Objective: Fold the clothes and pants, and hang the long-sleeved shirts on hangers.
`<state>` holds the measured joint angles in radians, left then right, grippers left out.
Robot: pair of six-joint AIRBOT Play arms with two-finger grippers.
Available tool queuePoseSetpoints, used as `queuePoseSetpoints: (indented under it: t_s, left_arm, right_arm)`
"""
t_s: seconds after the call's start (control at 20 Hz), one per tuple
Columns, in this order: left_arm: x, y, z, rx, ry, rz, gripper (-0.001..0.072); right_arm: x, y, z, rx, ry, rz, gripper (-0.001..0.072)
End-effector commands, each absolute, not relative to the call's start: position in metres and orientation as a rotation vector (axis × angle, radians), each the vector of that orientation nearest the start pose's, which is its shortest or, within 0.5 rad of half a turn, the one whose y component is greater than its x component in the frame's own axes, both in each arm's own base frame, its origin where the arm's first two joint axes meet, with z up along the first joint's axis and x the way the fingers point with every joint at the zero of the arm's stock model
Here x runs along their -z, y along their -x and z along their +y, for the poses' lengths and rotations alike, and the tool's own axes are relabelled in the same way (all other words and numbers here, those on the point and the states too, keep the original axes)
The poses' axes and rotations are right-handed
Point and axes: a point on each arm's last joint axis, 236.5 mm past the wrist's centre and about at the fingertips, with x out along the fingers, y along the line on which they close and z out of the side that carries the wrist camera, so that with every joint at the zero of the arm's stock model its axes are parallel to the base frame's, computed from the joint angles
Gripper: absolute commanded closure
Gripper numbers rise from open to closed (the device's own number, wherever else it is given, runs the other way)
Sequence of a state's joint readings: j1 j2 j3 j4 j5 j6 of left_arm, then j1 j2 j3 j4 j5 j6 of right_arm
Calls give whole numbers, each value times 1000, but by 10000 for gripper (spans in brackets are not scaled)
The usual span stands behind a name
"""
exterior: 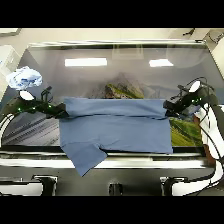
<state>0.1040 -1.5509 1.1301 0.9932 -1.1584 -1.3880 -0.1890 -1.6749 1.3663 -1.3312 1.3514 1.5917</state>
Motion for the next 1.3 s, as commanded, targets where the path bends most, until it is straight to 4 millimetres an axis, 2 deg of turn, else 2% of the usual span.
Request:
queuePoseSetpoints:
  t_s: [0.0,0.15,0.25,0.45,0.6,0.65,0.7,0.75,0.8,0.85,0.9,1.0,1.05,1.1,1.25]
  left_arm:
    - [75,-371,-76,280,532,1506,686]
    - [64,-384,-60,272,531,1467,687]
    - [70,-381,-54,259,528,1484,686]
    - [95,-364,-57,248,554,1556,686]
    - [93,-370,-57,244,568,1532,681]
    - [88,-374,-59,253,585,1520,615]
    - [79,-378,-59,268,599,1515,448]
    - [67,-379,-56,288,602,1521,212]
    - [52,-378,-48,309,595,1535,83]
    - [37,-373,-36,316,582,1548,83]
    - [26,-363,-23,308,576,1567,84]
    - [19,-328,-6,282,574,1605,90]
    - [25,-302,-8,283,590,1618,129]
    - [37,-274,-16,269,616,1638,129]
    - [80,-185,-54,285,670,1697,129]
  right_arm:
    - [82,-380,-21,-1,-360,1649,676]
    - [74,-389,-40,44,-283,1613,676]
    - [75,-385,-40,44,-281,1629,676]
    - [79,-379,-37,45,-297,1652,676]
    - [78,-371,-34,57,-321,1689,663]
    - [76,-373,-30,65,-358,1678,463]
    - [68,-377,-22,28,-378,1662,277]
    - [54,-380,-19,-5,-370,1654,191]
    - [38,-379,-25,-12,-336,1654,144]
    - [24,-375,-33,-1,-329,1658,89]
    - [12,-364,-45,24,-366,1670,66]
    - [6,-329,-69,96,-473,1721,73]
    - [10,-309,-76,124,-520,1738,85]
    - [18,-287,-78,150,-561,1750,87]
    - [43,-241,-68,149,-577,1772,88]
